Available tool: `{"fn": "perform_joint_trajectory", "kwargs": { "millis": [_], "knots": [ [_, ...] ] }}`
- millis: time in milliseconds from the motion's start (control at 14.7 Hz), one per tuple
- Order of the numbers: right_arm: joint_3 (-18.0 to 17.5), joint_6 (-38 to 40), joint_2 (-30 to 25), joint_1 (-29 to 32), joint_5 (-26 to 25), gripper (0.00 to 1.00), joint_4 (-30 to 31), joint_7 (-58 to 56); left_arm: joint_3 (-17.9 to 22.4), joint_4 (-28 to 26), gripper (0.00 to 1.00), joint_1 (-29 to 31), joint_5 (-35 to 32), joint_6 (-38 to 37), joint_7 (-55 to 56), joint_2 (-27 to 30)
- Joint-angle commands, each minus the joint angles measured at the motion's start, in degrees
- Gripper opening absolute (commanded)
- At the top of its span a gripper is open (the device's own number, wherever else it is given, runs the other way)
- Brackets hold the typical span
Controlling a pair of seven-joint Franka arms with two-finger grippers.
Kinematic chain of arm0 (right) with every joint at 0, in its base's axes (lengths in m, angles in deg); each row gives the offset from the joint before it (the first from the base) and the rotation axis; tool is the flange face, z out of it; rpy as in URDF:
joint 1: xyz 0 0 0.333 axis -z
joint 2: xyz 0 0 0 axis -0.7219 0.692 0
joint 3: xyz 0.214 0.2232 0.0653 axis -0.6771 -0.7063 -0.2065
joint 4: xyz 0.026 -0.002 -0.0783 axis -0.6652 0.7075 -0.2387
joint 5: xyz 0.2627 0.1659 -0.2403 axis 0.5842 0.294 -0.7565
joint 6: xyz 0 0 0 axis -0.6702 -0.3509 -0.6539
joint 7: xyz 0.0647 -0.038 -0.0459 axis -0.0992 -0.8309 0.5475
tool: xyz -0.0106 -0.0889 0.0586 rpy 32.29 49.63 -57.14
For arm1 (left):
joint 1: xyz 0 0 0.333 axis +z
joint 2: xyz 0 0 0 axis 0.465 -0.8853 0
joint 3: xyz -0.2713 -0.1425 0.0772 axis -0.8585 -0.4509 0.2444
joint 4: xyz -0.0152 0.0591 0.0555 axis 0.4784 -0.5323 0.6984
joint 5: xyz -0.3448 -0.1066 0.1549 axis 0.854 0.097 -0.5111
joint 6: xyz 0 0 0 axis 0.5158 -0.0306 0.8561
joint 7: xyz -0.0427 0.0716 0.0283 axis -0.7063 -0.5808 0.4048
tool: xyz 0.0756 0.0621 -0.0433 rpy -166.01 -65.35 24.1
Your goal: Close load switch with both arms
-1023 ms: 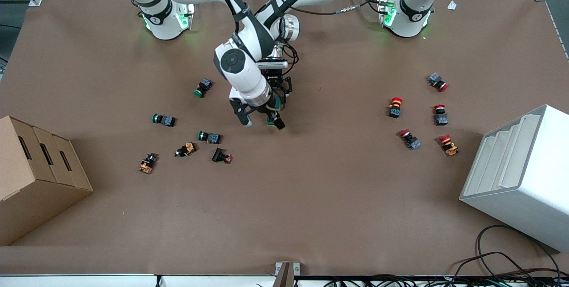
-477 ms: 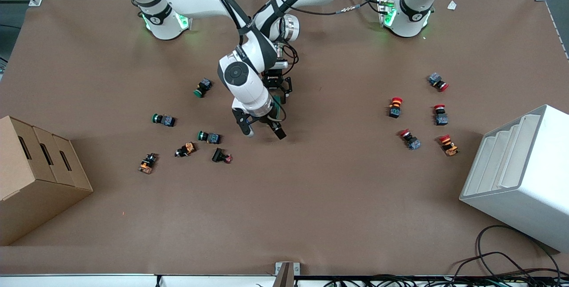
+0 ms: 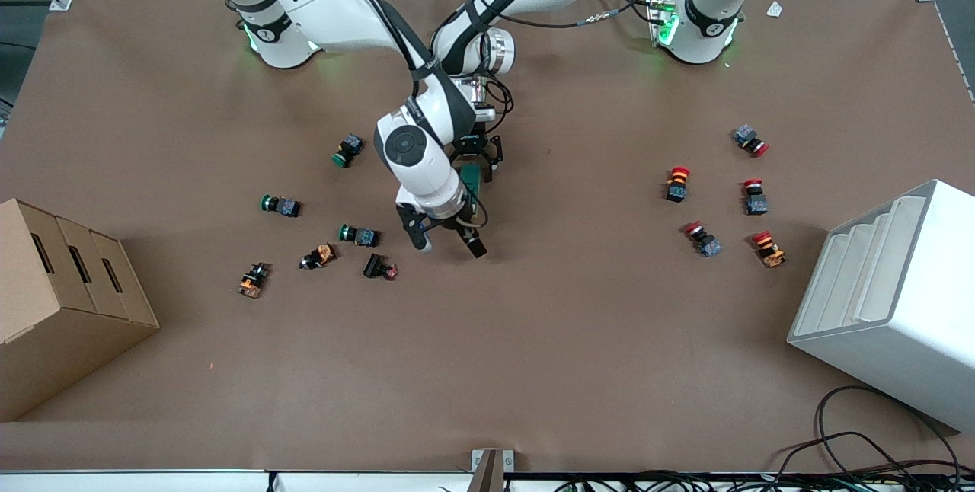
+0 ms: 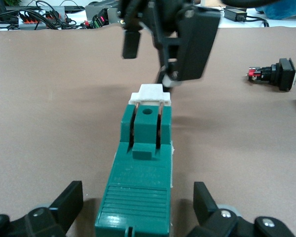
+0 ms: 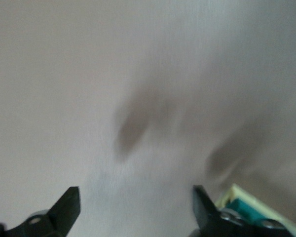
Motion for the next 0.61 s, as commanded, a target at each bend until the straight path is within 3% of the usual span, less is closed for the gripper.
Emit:
{"fn": "perform_joint_trajectory", "kwargs": {
  "millis": [0,205,545],
  "knots": [
    [2.4,8.5,-3.3,1.8,-1.7,1.0,-0.4,-6.9,0.2,-0.2,0.98,0.2,-1.0,0.3,-0.6,0.9],
    [2.7,23.0,-10.6,7.5,-1.7,1.0,-0.1,-22.2,-0.2,0.1,0.98,0.3,0.9,0.4,-3.1,2.9],
    [4.7,43.3,-23.1,18.5,-4.7,1.0,-0.1,-54.0,-0.8,1.7,0.98,1.0,15.9,2.2,-13.2,9.7]
  ]
}}
